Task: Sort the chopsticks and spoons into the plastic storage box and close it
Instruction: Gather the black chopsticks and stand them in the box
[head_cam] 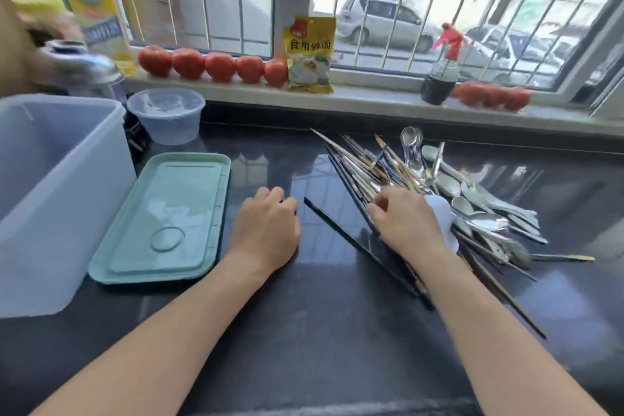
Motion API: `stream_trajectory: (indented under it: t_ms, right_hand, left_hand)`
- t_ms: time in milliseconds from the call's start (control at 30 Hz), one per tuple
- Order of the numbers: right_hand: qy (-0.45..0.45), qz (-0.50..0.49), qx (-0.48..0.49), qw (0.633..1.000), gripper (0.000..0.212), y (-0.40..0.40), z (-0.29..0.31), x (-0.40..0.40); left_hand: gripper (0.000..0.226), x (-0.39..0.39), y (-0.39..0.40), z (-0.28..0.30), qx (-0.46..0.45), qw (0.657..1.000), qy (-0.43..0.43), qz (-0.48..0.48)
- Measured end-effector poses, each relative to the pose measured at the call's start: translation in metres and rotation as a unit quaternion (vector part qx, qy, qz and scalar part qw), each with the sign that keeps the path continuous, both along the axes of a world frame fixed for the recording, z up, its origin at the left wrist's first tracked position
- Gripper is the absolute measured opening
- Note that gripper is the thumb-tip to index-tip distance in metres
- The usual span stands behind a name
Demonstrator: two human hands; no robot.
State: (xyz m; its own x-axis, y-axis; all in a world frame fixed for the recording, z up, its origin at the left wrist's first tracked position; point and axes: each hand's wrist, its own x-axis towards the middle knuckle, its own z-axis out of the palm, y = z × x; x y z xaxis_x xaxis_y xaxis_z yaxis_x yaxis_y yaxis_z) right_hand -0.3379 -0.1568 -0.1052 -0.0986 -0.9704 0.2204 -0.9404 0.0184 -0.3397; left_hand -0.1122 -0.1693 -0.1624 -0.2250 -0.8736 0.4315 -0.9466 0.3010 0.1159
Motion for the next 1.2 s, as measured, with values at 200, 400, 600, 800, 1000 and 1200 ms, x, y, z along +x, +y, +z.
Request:
stream_trajectory:
  t_ms: [200, 400, 600, 800, 1000, 1200]
  right_hand:
    - [0.118, 0.161, 0.04, 0.979, 0.015, 0.012, -0.012, 0.056]
    - [0.162, 0.219, -0.128, 0.953, 0.02, -0.022, -0.012, 0.071]
    - [-0.038, 0.079, -0.308, 0.947, 0.018, -0.02, -0.007, 0.062]
    - [0.076, -0.037, -0.009, 0.996, 0.034, -0.029, -0.021, 0.039]
    - [0.147, -0.031, -0.01, 0.989, 0.008, -0.029, -0.014, 0.053]
    - [-0.057, -0.011, -0.007, 0.998, 0.011, -0.006, 0.004, 0.068]
  left_hand:
    - [0.045, 0.001, 0.004, 0.012, 0.021, 0.998, 0.054, 0.004]
    - [0.062, 0.002, -0.001, 0.002, -0.051, 0.99, 0.074, -0.113]
    - [0.013, 0.008, -0.005, 0.015, -0.01, 0.979, 0.199, 0.031]
    - [0.02, 0.0, -0.007, 0.031, 0.161, 0.684, 0.711, 0.031]
    - [0.024, -0.002, 0.005, 0.035, 0.272, 0.562, 0.781, -0.013]
    - [0.028, -0.002, 0.002, 0.035, 0.287, 0.508, 0.812, -0.001]
